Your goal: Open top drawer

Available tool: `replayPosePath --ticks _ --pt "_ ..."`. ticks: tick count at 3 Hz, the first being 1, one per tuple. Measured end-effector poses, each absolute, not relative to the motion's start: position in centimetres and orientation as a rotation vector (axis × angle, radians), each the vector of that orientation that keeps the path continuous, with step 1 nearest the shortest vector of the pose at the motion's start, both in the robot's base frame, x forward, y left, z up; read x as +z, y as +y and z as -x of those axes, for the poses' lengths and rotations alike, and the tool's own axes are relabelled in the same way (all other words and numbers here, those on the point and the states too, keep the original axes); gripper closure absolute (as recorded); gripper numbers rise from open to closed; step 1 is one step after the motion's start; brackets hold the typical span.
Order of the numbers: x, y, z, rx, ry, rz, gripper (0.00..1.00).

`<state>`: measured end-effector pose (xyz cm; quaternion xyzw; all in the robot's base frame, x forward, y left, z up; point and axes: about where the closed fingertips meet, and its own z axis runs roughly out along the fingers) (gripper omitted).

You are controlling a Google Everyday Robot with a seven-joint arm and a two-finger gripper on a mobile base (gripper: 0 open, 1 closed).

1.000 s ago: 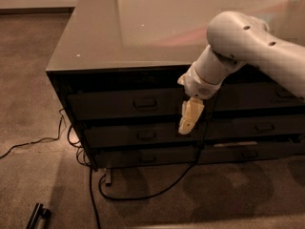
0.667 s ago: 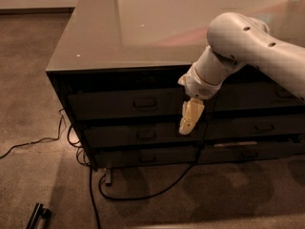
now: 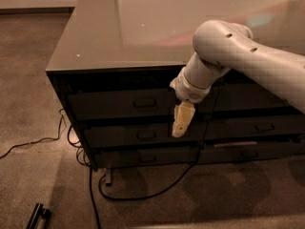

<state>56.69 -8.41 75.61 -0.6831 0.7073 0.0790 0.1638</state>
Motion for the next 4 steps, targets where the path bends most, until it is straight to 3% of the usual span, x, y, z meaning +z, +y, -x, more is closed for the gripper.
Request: replayPosePath --ticks 4 --pt "70.0 -5.1 -64.4 0.138 2.014 2.04 0.0"
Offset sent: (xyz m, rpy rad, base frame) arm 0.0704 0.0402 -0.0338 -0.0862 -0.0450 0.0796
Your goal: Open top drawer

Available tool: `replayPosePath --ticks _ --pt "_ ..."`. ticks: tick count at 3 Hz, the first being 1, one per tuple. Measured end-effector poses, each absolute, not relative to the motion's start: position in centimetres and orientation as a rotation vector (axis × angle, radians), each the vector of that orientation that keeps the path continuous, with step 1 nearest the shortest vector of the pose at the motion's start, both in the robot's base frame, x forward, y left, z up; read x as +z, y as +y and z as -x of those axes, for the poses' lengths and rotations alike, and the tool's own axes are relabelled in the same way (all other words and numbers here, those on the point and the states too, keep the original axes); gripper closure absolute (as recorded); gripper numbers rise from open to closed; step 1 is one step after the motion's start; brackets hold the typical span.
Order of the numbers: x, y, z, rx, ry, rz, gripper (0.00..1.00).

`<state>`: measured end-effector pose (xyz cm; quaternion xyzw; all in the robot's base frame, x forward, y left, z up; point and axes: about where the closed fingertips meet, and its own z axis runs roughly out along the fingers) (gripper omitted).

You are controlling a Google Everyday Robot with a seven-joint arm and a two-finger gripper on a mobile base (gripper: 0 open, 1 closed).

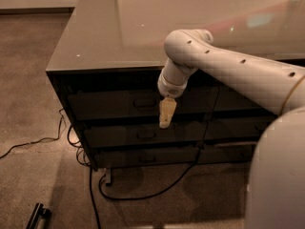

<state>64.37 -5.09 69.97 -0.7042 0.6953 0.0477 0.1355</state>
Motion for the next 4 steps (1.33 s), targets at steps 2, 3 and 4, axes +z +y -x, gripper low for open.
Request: replayPosePath --ticks 2,3,4 --pt "67.9 -6.2 -68.0 0.119 2.089 1.994 0.0" --pt "67.5 -5.7 -68.0 0.149 2.07 2.004 0.0" --pt "66.7 -5.2 -68.5 0.171 2.061 2.015 0.0"
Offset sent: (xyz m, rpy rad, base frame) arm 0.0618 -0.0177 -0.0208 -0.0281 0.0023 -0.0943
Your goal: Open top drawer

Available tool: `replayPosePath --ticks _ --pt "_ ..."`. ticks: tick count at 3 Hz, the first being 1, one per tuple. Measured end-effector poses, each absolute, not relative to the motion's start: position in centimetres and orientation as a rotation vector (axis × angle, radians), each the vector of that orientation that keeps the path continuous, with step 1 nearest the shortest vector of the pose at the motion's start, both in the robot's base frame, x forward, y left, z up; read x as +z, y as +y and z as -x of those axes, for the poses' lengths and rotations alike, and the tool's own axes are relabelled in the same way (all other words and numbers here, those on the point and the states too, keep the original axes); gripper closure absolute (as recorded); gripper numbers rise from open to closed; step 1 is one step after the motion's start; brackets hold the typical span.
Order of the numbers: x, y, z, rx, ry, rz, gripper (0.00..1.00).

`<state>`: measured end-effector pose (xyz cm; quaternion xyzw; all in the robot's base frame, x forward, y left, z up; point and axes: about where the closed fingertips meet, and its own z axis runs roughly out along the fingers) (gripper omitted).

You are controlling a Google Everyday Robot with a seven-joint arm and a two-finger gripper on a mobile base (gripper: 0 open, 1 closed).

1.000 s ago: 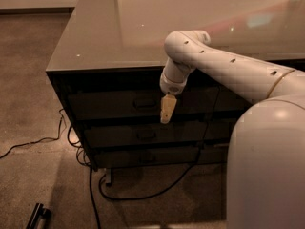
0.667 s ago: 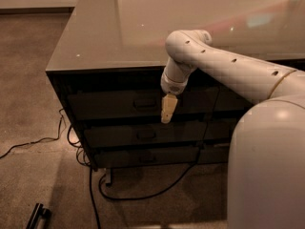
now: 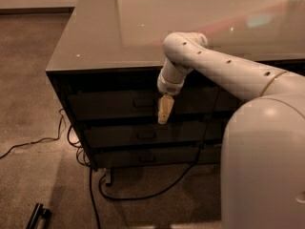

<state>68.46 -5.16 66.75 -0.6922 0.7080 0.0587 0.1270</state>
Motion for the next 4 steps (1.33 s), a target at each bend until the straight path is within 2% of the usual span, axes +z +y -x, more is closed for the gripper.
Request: replayPosePath --ticks 1,2,3,4 --pt "65.4 -4.7 -68.8 0.207 2.064 2.039 0.19" --pt "64.7 -5.2 -68.3 0.219 2.082 2.056 0.42" --pt "66.1 -5.2 -68.3 0.219 2.082 2.056 0.88" --pt "66.1 -5.2 -68.3 0.219 2.082 2.056 0.86"
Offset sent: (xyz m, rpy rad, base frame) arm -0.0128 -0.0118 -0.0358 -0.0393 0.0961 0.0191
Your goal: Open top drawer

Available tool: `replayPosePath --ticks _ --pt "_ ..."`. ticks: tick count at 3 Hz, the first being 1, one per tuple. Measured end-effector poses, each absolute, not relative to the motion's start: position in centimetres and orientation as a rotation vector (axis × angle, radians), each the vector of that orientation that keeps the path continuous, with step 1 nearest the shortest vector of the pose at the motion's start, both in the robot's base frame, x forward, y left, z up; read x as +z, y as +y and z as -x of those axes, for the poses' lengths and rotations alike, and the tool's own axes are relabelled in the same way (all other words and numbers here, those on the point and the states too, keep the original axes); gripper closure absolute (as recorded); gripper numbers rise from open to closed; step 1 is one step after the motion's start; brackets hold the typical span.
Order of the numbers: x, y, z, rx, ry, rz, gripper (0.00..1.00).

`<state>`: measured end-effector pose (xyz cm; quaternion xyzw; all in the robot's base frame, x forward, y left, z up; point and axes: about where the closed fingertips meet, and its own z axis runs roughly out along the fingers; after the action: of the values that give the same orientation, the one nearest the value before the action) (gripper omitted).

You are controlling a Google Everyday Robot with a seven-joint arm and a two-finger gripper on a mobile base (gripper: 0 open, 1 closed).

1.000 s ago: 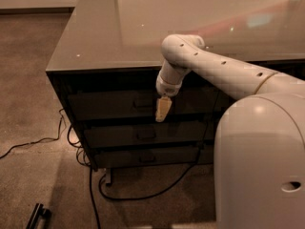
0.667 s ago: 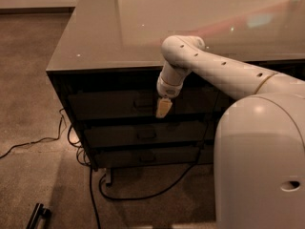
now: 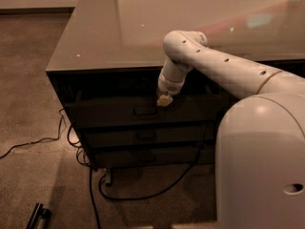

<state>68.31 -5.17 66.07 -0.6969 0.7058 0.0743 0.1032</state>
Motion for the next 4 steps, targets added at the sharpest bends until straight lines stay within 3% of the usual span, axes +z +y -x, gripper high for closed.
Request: replayPosePath --ticks 3,4 --pt "66.0 -5.1 -68.1 0.22 2.08 2.061 0.16" --pt "65.0 -5.2 -65.8 0.234 2.077 2.063 0.0"
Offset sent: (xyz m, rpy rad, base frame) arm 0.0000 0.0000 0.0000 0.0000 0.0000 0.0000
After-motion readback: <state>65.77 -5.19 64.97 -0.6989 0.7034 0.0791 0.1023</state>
